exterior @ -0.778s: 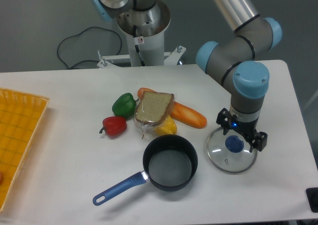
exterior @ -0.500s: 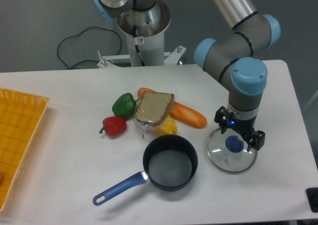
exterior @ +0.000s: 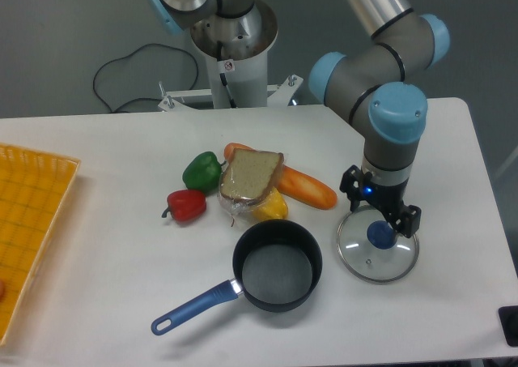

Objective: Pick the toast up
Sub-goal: 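Move the gripper from above the glass lid toward the bagged toast slice, then lower the open gripper down onto the bagged toast slice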

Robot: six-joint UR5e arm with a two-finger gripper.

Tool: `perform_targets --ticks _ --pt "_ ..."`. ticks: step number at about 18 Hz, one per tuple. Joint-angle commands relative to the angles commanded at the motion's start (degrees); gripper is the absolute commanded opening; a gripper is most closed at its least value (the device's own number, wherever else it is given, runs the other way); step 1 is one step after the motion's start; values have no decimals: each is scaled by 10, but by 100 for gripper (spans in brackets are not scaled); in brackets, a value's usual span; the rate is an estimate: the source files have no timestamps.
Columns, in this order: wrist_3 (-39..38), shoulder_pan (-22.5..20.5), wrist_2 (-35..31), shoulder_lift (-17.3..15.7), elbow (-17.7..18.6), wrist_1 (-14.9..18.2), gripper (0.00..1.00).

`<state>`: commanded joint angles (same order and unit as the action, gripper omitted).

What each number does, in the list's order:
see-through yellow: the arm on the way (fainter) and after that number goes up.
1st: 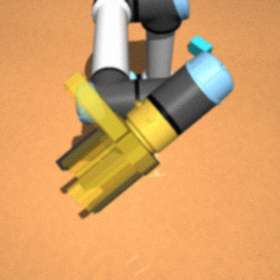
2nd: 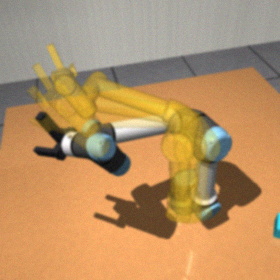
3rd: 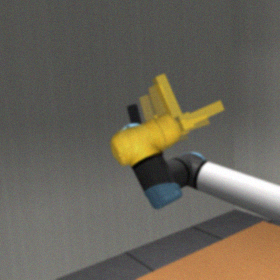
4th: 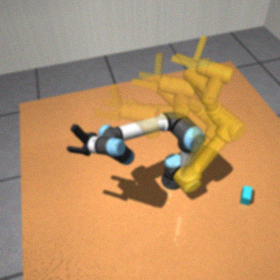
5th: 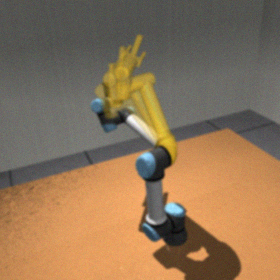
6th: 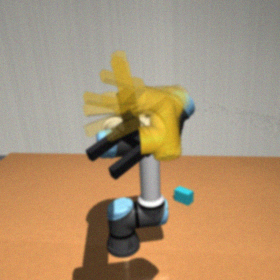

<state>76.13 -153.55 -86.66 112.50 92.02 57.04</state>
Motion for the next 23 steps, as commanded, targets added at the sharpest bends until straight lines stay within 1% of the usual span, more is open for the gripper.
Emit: perform_targets --ticks 2,4,5,7,10,12,13,15,17,19,23 --pt "-24 3 0 -15 11 2 100" --pt "-50 9 -1 -22 34 18 100" --pt "-55 15 0 -33 49 19 100" --pt "-71 18 0 -40 61 22 100" --pt "-120 41 -2 -41 65 45 100" --pt "-143 49 -4 -49 69 50 100" --pt "-144 53 -4 -58 72 60 100" --pt "-143 59 0 -64 72 94 100" --pt "-145 68 1 -73 72 119 100" --pt "-146 76 -1 -71 73 144 100" --pt "-142 77 0 -67 85 156 100"
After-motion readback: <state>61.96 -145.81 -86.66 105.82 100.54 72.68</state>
